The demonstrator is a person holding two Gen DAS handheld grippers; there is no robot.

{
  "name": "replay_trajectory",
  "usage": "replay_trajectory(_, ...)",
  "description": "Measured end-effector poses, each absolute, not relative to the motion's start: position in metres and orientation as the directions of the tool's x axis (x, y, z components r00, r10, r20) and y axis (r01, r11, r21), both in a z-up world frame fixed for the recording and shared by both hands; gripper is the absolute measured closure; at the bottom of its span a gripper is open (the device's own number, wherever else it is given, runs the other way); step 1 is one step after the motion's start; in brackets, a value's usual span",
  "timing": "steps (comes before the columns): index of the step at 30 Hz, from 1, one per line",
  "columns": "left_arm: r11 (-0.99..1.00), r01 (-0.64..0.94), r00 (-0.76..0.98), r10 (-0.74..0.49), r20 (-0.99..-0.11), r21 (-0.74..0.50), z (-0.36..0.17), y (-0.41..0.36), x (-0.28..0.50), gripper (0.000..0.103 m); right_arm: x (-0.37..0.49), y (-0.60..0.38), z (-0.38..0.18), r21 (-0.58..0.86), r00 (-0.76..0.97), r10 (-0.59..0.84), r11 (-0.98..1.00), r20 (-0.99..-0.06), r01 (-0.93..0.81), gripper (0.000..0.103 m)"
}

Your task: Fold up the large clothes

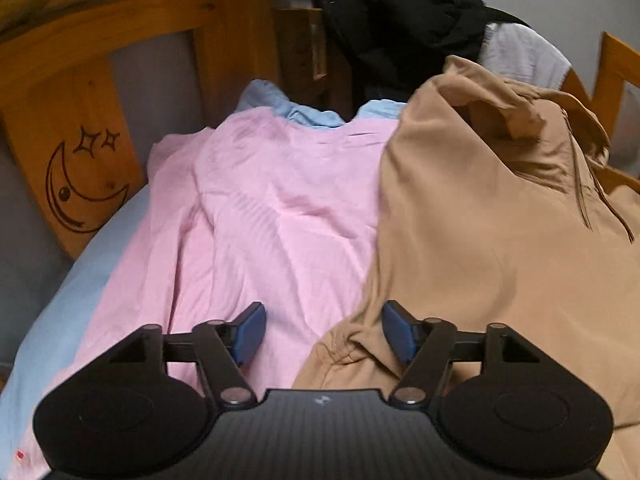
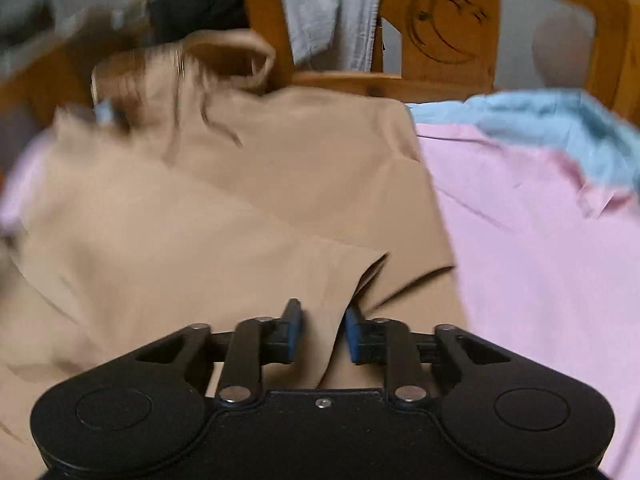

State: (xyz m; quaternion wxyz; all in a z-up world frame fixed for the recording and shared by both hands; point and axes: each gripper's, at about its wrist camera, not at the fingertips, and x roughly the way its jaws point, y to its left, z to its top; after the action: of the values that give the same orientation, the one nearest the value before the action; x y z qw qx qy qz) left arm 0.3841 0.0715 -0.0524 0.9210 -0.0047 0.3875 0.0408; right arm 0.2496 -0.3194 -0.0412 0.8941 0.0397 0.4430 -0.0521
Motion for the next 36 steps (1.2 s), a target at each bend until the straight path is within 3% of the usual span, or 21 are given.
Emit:
replay_trajectory(2,0.996,-0.09,0.707,0.076,-0.703,0.017,-0.044,0.074,0.377,0.03,0.243,-0.319,-0.038,0.003,0.623,-0.095,0.988,-0.776,0.153,0.074)
replay_trajectory(4,0.996,-0.08,0.732,0.079,-0.677,0.03,-0.037,0.072,0.367,0.025,0.231,-0.314,-0.023,-0.026,0.678,-0.115,0.99,-0.726,0.14,0.065)
replay_trajectory(5,0.997,-0.064,0.746,0.071,-0.662,0.035,-0.033,0.069,0.362,0.022,0.227,-0.307,-0.014,-0.037,0.707,-0.097,0.994,-0.701,0.1,0.055)
replay_trajectory(6,0.998,-0.044,0.764,0.057,-0.642,0.037,-0.029,0.066,0.357,0.02,0.223,-0.298,-0.007,-0.033,0.731,-0.057,0.998,-0.68,0.047,0.046)
replay_trajectory(10,0.998,0.06,0.798,-0.026,-0.602,0.037,-0.019,0.042,0.35,0.016,0.226,-0.256,0.004,-0.002,0.729,0.174,0.972,-0.662,-0.234,0.031)
replay_trajectory(14,0.987,0.149,0.775,-0.083,-0.627,0.053,-0.027,0.016,0.359,0.016,0.234,-0.215,-0.018,-0.086,0.622,0.24,0.891,-0.745,-0.447,0.04)
replay_trajectory(17,0.981,0.158,0.73,-0.036,-0.682,0.117,-0.05,0.005,0.378,0.016,0.234,-0.208,-0.039,-0.161,0.589,0.162,0.875,-0.792,-0.457,0.091)
replay_trajectory(20,0.972,0.154,0.715,0.014,-0.699,0.178,-0.064,0.001,0.386,0.016,0.237,-0.221,-0.048,-0.093,0.543,0.194,0.885,-0.817,-0.456,0.088)
replay_trajectory(22,0.972,0.162,0.726,0.0,-0.688,0.171,-0.058,-0.001,0.38,0.014,0.241,-0.232,-0.031,-0.023,0.538,0.24,0.9,-0.808,-0.436,0.08)
replay_trajectory(23,0.975,0.17,0.738,-0.03,-0.674,0.142,-0.054,0.0,0.376,0.012,0.244,-0.236,-0.02,0.006,0.552,0.267,0.903,-0.79,-0.429,0.071)
replay_trajectory(24,0.978,0.175,0.751,-0.06,-0.658,0.111,-0.051,-0.001,0.373,0.008,0.252,-0.24,-0.006,0.006,0.575,0.277,0.904,-0.77,-0.427,0.054)
replay_trajectory(26,0.984,0.175,0.765,-0.108,-0.635,0.044,-0.051,-0.004,0.37,0.006,0.277,-0.24,0.018,-0.05,0.633,0.248,0.909,-0.733,-0.414,0.043)
replay_trajectory(28,0.986,0.163,0.751,-0.135,-0.646,-0.016,-0.054,-0.011,0.372,0.006,0.315,-0.235,0.038,-0.122,0.691,0.208,0.91,-0.693,-0.396,0.043)
replay_trajectory(30,0.988,0.152,0.748,-0.142,-0.648,-0.041,-0.054,-0.017,0.368,0.006,0.366,-0.23,0.053,-0.169,0.745,0.161,0.923,-0.647,-0.346,0.036)
replay_trajectory(36,0.983,0.159,0.745,-0.179,-0.643,-0.089,-0.037,-0.007,0.352,0.005,0.506,-0.202,0.056,-0.252,0.793,0.021,0.943,-0.608,-0.218,0.037)
